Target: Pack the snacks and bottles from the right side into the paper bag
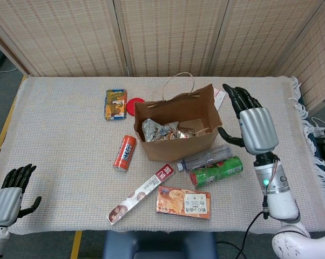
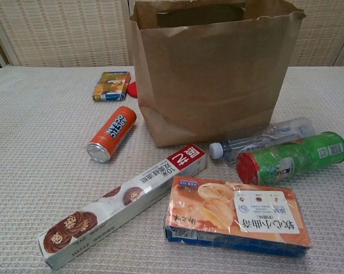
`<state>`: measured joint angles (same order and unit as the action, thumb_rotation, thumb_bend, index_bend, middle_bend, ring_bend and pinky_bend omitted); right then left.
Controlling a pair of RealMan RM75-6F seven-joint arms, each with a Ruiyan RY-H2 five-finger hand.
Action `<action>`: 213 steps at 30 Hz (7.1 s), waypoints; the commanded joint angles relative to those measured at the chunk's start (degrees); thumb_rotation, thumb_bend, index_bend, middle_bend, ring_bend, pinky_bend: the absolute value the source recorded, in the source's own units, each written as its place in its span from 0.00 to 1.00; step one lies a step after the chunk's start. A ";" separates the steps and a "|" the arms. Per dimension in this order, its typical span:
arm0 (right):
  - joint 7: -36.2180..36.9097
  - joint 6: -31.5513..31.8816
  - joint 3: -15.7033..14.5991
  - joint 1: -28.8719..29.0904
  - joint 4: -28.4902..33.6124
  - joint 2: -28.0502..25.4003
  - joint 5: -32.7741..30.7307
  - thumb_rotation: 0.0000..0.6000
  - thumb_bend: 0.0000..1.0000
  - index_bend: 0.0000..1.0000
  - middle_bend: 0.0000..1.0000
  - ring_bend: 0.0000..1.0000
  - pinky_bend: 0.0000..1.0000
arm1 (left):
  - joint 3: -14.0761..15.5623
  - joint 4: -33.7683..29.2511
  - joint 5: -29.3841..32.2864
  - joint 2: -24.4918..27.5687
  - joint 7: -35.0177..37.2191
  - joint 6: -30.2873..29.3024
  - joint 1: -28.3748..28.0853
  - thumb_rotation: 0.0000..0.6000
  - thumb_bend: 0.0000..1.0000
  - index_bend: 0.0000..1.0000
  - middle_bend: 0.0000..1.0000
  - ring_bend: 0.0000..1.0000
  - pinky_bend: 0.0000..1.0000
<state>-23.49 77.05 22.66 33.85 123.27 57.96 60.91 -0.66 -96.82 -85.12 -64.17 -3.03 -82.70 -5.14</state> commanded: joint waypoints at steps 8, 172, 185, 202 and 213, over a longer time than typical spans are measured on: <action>29.39 -7.73 -20.80 -16.23 -8.43 -14.59 33.47 1.00 0.16 0.02 0.13 0.09 0.26 | 0.04 -0.49 0.25 -0.29 -1.13 0.54 -0.23 1.00 0.34 0.00 0.00 0.00 0.02; -26.94 0.34 -0.75 16.31 -21.10 27.93 -10.14 1.00 0.19 0.00 0.18 0.10 0.30 | 0.88 -1.44 0.18 1.83 3.38 2.75 -0.81 1.00 0.34 0.00 0.00 0.00 0.02; -20.84 3.75 1.29 11.37 -12.04 19.36 -9.41 1.00 0.15 0.00 0.12 0.07 0.25 | 0.79 -1.58 0.24 1.60 2.52 2.32 -0.67 1.00 0.34 0.00 0.00 0.00 0.02; 11.96 -2.92 -11.75 -10.10 -8.70 -7.41 11.49 1.00 0.15 0.00 0.12 0.08 0.25 | 0.73 -1.82 0.83 1.25 0.94 2.59 -0.70 1.00 0.34 0.00 0.00 0.00 0.02; 7.79 -17.66 -20.14 -8.53 -20.45 -1.33 12.84 1.00 0.15 0.02 0.14 0.11 0.29 | 0.68 -2.10 1.04 0.88 0.00 3.27 -1.12 1.00 0.34 0.00 0.00 0.00 0.02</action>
<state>-12.95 62.49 3.76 24.15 104.80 54.44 75.55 0.03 -98.92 -84.08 -63.28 -3.01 -79.43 -6.26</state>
